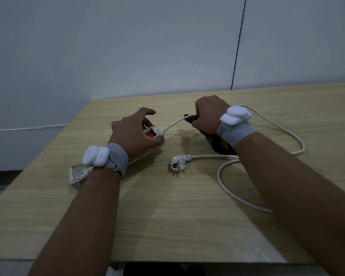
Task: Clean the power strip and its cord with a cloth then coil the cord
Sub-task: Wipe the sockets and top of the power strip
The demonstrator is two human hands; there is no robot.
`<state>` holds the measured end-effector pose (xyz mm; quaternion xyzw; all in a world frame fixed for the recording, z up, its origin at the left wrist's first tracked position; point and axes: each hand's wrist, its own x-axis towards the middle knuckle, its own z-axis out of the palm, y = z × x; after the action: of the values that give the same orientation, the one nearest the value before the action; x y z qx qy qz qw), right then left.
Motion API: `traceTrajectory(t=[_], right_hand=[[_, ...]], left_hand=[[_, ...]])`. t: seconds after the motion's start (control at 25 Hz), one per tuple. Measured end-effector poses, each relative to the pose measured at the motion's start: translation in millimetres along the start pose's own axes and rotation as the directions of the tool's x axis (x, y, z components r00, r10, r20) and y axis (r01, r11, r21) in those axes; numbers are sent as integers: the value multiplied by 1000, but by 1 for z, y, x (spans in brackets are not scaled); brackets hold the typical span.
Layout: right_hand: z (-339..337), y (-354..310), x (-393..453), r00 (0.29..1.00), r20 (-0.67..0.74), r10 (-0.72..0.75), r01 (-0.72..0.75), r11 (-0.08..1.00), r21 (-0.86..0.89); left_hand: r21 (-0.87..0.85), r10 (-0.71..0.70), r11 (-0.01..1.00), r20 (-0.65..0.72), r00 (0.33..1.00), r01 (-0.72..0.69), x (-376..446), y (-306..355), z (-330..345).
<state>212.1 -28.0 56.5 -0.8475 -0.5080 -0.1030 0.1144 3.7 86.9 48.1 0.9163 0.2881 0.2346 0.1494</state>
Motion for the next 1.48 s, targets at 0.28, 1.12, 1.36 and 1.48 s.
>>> traceTrajectory(t=[0.28, 1.12, 1.36, 1.48], right_hand=[[0, 20, 5, 993, -6, 119, -119, 993, 8], [-35, 8, -7, 988, 149, 30, -75, 947, 311], [-27, -28, -16, 955, 209, -210, 83, 867, 491], [-24, -45, -20, 935, 208, -286, 120, 810, 574]], left_hand=[[18, -2, 1000, 1, 1000, 2, 1, -3, 1], [146, -75, 987, 88, 993, 61, 6, -9, 15], [-131, 26, 990, -149, 988, -46, 4, 5, 8], [-542, 22, 824, -259, 966, -164, 7, 24, 8]])
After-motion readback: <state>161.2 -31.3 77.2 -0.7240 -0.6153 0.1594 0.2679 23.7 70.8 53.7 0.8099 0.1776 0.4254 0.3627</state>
